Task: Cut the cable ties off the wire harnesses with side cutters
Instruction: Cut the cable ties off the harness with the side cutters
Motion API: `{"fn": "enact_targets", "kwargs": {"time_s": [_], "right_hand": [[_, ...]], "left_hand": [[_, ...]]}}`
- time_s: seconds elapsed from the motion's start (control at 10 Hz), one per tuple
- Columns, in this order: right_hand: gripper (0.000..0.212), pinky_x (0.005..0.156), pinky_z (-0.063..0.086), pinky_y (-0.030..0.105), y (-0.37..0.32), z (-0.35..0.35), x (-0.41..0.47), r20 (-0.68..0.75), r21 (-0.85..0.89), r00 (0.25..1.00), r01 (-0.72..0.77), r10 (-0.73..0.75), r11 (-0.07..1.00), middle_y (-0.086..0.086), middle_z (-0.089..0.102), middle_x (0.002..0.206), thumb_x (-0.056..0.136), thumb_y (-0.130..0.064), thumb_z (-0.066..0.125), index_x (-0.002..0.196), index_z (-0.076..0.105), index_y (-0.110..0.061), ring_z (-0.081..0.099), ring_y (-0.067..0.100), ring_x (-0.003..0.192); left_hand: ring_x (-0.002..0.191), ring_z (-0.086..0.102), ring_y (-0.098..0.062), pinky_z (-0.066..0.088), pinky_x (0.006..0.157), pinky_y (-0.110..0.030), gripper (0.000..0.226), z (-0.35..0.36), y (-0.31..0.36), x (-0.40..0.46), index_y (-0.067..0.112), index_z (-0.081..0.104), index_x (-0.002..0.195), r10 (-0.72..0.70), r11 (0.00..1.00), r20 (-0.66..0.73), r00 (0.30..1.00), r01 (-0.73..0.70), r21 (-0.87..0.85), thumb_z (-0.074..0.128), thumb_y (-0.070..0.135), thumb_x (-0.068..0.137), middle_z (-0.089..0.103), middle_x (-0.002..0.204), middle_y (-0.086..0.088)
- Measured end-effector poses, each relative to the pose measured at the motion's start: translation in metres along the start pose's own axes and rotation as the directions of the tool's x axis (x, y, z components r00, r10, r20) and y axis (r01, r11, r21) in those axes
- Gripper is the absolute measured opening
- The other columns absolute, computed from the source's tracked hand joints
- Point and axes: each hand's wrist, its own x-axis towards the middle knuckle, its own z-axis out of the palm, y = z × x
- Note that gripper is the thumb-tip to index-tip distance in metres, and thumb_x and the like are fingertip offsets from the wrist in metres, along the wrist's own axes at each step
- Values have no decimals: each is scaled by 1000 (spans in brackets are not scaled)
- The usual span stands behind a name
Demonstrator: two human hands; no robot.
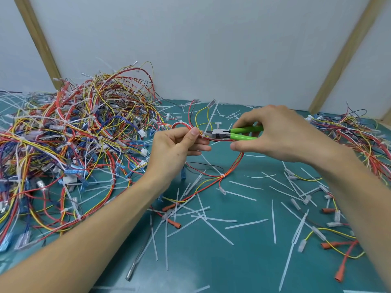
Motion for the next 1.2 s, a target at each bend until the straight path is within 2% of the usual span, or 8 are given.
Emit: {"fn": "enact_targets", "kwargs": {"time_s": [0.1,0.2,0.4,0.5,0.6,0.7,1.0,1.2], "right_hand": [[32,84,53,41,0,2,1,-17,23,1000,-7,8,1000,-25,66,83,73,-61,76,99,75,-41,62,14,89],[26,68,45,34,1,5,1,-34,21,999,-4,5,1000,-32,61,68,74,-59,78,94,77,-42,55,4,73],[22,65,47,33,2,7,1,-40,51,999,-20,22,999,-14,72,78,72,-57,77,91,78,-46,57,7,72],[15,62,43,29,1,8,1,-19,87,1000,-13,14,996,-16,73,80,73,-55,77,87,76,-49,57,6,71],[12,49,34,14,2,8,0,-6,113,1000,1,-1,994,-14,69,69,74,-52,78,85,74,-49,49,4,58],[10,47,35,10,2,7,-1,2,146,1000,-1,1,989,-15,63,59,75,-48,80,85,78,-45,45,3,50],[11,45,34,12,1,7,-1,13,162,1000,-17,15,987,-7,60,57,77,-43,82,87,79,-44,40,7,47],[15,45,33,14,0,6,-1,12,179,1000,-7,5,984,0,63,63,76,-42,81,82,72,-53,37,9,48]], "left_hand": [[79,77,-26,62,72,-31,26,0,0,0,8,74,89,1,1000,9,1000,-1,4,55,18,103,78,83,-10],[80,77,-26,62,72,-30,27,-1,0,-1,8,75,90,1,1000,10,1000,-1,3,55,18,103,78,84,-9],[77,77,-26,62,70,-29,27,0,1,-1,5,75,88,-32,999,-6,999,32,-15,56,17,103,77,81,-11],[75,77,-25,62,69,-29,28,2,3,-1,7,75,83,-76,996,-21,997,75,-54,56,16,102,77,78,-10],[75,77,-24,62,68,-28,29,3,3,-2,8,75,81,-106,991,-22,994,103,-84,56,17,102,77,77,-11],[77,77,-25,61,67,-26,28,4,3,-2,7,75,83,-109,990,-18,994,108,-88,57,17,102,77,79,-12],[78,77,-24,61,68,-25,28,3,3,-2,8,76,83,-106,991,-16,994,104,-84,57,18,101,77,80,-12],[77,77,-26,61,68,-27,29,3,3,-2,8,76,82,-117,988,-17,993,114,-102,57,18,101,77,80,-13]]}}
